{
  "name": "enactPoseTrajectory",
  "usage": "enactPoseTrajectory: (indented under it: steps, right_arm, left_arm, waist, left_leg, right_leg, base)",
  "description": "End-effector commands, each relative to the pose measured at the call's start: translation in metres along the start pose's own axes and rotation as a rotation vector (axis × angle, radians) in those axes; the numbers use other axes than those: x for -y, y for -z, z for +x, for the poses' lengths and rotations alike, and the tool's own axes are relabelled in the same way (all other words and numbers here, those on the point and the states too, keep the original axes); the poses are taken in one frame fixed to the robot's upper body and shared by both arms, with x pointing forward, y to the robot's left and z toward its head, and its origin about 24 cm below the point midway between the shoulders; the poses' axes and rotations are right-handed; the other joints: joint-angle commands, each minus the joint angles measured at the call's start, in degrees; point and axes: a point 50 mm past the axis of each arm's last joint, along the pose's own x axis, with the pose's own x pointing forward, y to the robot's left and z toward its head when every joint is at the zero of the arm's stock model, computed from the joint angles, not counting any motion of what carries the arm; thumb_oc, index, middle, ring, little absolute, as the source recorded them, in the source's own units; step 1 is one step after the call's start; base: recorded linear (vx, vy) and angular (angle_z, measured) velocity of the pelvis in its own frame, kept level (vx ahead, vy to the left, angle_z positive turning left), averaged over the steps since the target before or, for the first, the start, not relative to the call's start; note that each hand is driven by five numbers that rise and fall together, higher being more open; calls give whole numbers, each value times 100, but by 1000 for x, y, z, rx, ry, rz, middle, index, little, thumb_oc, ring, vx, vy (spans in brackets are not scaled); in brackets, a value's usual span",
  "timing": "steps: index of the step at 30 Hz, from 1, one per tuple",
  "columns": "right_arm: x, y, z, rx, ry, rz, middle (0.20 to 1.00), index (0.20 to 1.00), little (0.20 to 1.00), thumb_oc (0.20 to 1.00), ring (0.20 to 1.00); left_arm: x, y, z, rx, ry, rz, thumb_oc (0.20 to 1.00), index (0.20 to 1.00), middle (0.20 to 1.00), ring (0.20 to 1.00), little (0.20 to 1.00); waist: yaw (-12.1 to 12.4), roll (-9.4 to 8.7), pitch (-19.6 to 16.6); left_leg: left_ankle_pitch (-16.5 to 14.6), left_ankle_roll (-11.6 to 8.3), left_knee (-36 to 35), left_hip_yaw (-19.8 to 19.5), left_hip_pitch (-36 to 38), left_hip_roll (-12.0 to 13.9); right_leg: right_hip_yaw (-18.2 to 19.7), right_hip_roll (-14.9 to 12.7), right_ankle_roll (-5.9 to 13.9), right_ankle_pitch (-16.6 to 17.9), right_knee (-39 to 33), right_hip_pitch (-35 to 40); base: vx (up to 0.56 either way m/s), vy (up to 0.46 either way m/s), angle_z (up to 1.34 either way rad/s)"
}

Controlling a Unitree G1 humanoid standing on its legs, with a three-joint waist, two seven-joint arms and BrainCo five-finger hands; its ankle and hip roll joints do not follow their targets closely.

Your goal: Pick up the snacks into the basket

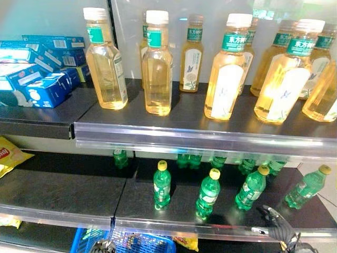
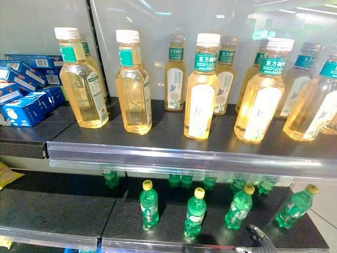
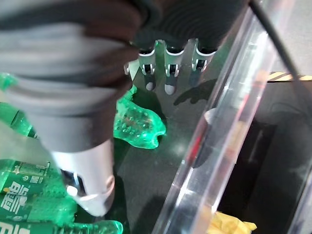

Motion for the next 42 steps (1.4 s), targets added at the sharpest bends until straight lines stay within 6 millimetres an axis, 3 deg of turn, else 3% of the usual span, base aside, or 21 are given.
enactPoseTrajectory:
  steps: [1,5,6,14,18,23,27,34,42]
  right_arm:
    - [25,-36,1,173,40,-45,1000,1000,1000,1000,1000]
    - [28,-41,0,192,45,-44,1000,1000,1000,1000,1000]
    - [33,-50,-3,236,53,-52,1000,1000,1000,1000,1000]
    - [39,-52,-12,254,52,-70,1000,1000,1000,1000,1000]
    - [34,-54,-8,262,35,-67,1000,1000,1000,1000,1000]
    - [16,-72,-2,336,-34,-58,1000,1000,1000,1000,1000]
    - [-2,-93,6,409,-102,-59,1000,1000,1000,1000,1000]
    - [-10,-110,15,460,-137,-84,1000,1000,1000,1000,1000]
    - [-11,-113,24,446,-102,-73,1000,1000,1000,1000,1000]
  left_arm:
    - [-47,-72,4,326,-136,9,200,200,200,200,200]
    - [-49,-75,3,341,-139,13,200,200,200,200,200]
    - [-51,-77,1,351,-146,13,200,200,200,200,200]
    - [-50,-76,-3,357,-138,18,200,200,200,200,200]
    - [-49,-79,-2,371,-136,16,200,200,200,200,200]
    - [-49,-95,-4,444,-150,-3,200,200,200,200,200]
    - [-54,-120,-9,548,-174,-22,200,200,200,200,200]
    - [-52,-143,-17,658,-164,-56,200,200,200,200,200]
    - [-45,-143,-13,641,-130,-50,200,200,200,200,200]
  waist:
    - [-208,-133,-143]
    - [-216,-128,-141]
    - [-235,-125,-132]
    - [-273,-124,-111]
    - [-264,-120,-86]
    - [-229,-114,29]
    - [-185,-88,272]
    - [-105,-42,608]
    - [-25,15,638]
  left_leg:
    - [210,-211,10,-72,-421,331]
    - [210,-211,7,-69,-431,334]
    - [212,-212,5,-59,-433,330]
    - [193,-203,-1,-46,-409,322]
    - [187,-200,-1,-34,-395,325]
    - [220,-205,6,-66,-448,320]
    - [278,-212,47,-135,-595,338]
    - [329,-201,390,-337,-1085,376]
    - [457,-214,363,-470,-1312,383]
  right_leg:
    - [-57,-649,777,-582,132,490]
    - [-50,-645,776,-589,134,477]
    - [-36,-646,775,-591,130,471]
    - [-18,-648,771,-618,134,488]
    - [-21,-651,767,-617,128,504]
    - [-5,-653,758,-629,160,459]
    - [25,-651,710,-671,339,271]
    - [47,-644,633,-725,694,-170]
    - [-46,-601,598,-770,803,-362]
  base:
    - [19,-3,-10]
    - [4,-1,-2]
    - [0,0,0]
    - [0,0,0]
    - [0,0,0]
    - [-9,-2,0]
    - [-72,-16,1]
    - [-74,-29,0]
    - [-26,-17,7]
